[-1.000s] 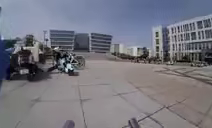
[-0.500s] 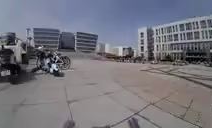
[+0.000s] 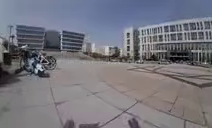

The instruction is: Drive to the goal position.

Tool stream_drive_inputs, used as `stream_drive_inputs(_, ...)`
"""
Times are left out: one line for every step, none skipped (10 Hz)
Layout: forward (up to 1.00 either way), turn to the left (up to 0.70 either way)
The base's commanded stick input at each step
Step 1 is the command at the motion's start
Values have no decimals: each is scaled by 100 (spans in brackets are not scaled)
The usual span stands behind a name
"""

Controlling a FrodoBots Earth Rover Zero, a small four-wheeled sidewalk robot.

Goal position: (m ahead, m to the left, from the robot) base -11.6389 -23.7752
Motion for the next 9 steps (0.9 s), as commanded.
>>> stream_drive_inputs(0, -45)
stream_drive_inputs(0, -45)
stream_drive_inputs(0, -45)
stream_drive_inputs(0, -45)
stream_drive_inputs(0, -45)
stream_drive_inputs(0, -45)
stream_drive_inputs(0, -45)
stream_drive_inputs(0, -45)
stream_drive_inputs(0, -45)
